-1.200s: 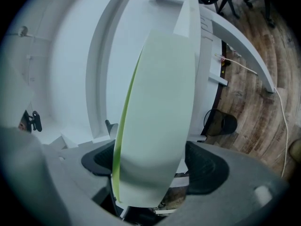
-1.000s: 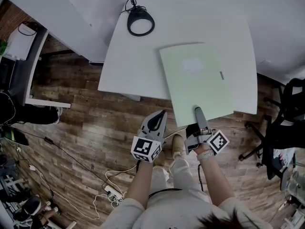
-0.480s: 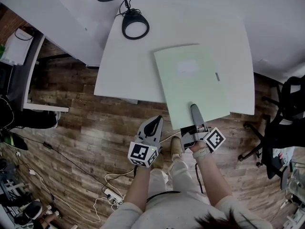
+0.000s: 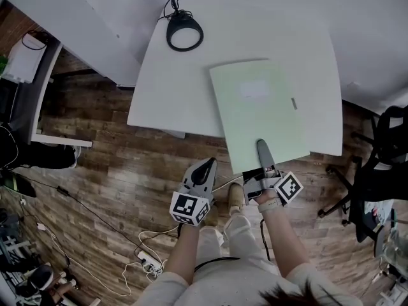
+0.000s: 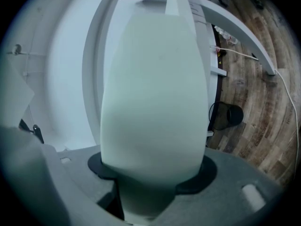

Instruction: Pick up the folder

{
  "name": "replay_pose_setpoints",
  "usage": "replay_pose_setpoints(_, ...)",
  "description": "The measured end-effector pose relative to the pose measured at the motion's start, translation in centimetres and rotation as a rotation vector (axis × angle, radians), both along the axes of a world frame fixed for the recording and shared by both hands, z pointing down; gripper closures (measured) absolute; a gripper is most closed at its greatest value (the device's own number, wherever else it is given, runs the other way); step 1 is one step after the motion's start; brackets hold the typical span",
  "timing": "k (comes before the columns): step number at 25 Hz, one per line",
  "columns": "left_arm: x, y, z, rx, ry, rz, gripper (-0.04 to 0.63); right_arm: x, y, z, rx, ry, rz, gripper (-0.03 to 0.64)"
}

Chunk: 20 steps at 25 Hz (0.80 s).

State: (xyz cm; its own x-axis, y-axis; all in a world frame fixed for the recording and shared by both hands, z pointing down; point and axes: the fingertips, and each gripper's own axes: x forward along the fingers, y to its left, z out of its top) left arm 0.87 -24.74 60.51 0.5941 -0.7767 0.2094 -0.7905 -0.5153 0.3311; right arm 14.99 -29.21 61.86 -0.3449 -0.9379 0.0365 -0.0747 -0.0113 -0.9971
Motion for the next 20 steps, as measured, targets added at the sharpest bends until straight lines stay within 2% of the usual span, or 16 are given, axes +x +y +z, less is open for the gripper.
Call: replay_pose_setpoints(20, -1.2, 0.1, -1.8, 0.036, -0.002, 0.000, 0.597, 0.6, 1.6, -0.6, -0.012, 0.014, -0.008, 0.352)
